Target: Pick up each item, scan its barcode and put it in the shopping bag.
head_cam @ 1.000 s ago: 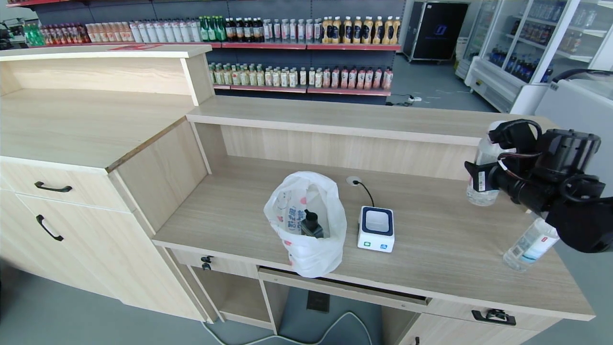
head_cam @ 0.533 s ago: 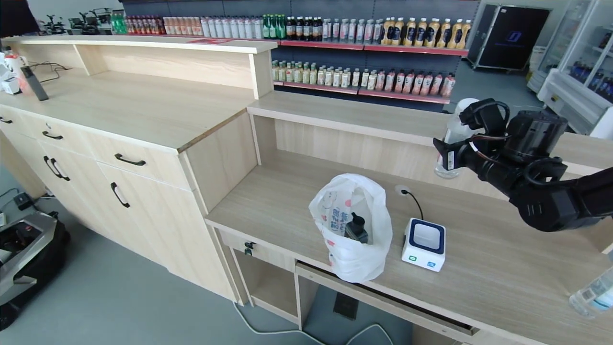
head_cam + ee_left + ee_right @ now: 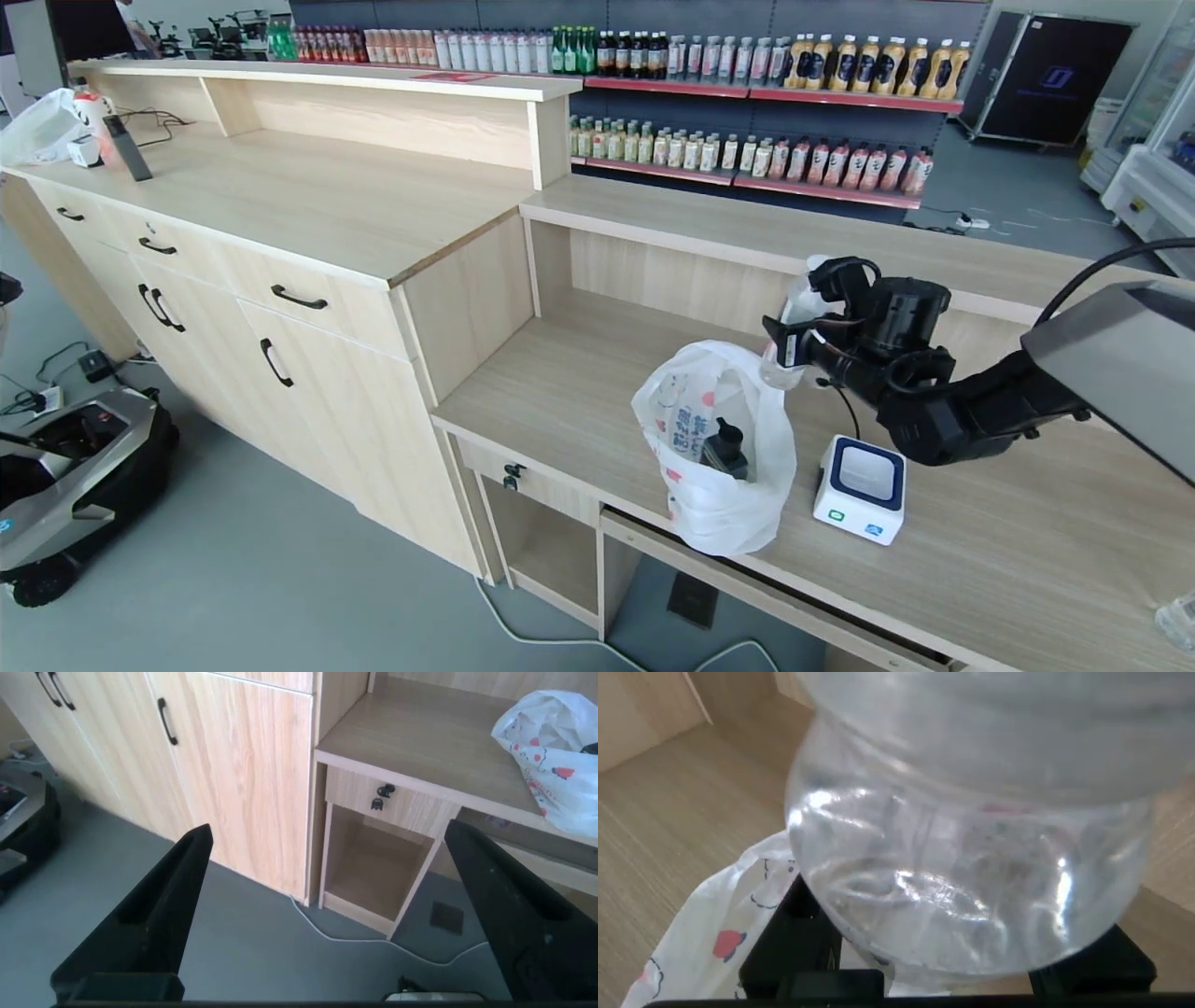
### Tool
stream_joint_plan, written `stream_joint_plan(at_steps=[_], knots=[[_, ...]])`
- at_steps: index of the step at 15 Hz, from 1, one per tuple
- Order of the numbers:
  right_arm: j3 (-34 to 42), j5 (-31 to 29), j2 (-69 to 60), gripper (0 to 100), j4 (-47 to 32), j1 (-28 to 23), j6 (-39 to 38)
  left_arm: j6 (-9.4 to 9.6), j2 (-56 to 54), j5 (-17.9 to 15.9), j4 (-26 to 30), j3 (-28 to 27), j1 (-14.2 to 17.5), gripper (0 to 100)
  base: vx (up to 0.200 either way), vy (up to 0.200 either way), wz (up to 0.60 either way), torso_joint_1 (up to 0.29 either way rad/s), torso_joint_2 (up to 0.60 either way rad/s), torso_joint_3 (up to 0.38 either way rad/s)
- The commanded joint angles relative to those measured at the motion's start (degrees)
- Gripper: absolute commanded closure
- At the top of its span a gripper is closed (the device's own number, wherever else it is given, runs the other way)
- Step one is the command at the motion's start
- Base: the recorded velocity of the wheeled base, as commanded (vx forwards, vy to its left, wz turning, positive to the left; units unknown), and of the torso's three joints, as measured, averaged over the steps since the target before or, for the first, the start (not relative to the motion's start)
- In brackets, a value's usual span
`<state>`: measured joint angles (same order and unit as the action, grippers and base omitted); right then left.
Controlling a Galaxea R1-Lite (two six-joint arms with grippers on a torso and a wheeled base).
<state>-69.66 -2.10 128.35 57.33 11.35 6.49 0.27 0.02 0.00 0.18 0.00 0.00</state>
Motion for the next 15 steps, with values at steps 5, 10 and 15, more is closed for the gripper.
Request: stream_joint_plan(at_steps=[5,10,15], knots=[[-6.2,5.8,10.1,100,0.1,-0.5,-3.5,0.0,0.0,0.0,0.0,0.0,0.0,0,0.0,0.0,0.0,0.0,0.0,0.0],[-12.9,12.1,16.0,100,-0.2,-0.2,-2.8,0.0,0.0,0.0,0.0,0.0,0.0,0,0.0,0.0,0.0,0.0,0.0,0.0],[-16.9,12.9,20.4,100,0.0,-0.2,-1.6,0.0,0.0,0.0,0.0,0.0,0.0,0,0.0,0.0,0.0,0.0,0.0,0.0]])
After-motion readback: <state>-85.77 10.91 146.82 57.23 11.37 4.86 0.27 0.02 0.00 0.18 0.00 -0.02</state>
